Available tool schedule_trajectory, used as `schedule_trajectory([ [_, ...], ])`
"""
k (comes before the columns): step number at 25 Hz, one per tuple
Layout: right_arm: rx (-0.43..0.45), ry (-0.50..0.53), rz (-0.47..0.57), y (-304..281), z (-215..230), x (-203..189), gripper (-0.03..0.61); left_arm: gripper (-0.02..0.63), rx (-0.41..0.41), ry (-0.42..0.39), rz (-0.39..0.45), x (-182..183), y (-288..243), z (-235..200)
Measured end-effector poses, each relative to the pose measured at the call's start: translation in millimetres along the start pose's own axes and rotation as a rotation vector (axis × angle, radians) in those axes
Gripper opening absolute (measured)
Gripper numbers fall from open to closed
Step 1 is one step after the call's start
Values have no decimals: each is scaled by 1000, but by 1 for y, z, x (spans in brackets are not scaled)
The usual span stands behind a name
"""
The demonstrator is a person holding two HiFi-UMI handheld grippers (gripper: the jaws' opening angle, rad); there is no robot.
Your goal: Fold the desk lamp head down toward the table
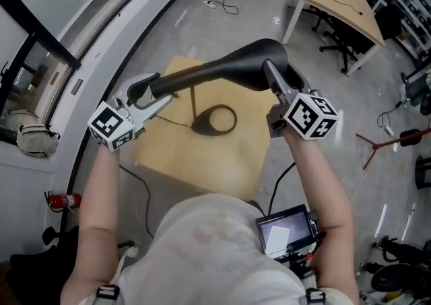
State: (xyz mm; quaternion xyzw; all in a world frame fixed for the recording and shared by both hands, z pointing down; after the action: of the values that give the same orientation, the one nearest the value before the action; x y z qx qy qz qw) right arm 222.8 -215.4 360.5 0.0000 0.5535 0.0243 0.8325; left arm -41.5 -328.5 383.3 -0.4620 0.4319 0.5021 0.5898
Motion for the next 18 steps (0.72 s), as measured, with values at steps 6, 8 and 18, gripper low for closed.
schedule_trajectory([
  [6, 0, -72, -3, -1, 12, -10, 238, 241, 3, -22, -11, 9, -3, -1],
  [8, 0, -90, 0, -1, 15, -13, 239, 241, 3, -25, -13, 12, -3, -2],
  [18, 15, -179, -6, -4, 25, -26, 241, 241, -7, -29, -16, 23, -7, -3],
])
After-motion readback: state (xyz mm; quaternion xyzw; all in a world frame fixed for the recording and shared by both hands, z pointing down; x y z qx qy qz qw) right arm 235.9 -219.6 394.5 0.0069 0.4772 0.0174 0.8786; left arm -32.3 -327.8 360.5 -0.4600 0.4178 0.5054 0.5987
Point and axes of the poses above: the fingertips, and each gripper's own axes: y backward along the fingers, z to its right, x out of its top, the point moved 2 cm from there along y, backward along the fingers, and after that the axes turned 1 degree about z, right-handed, at the moved point
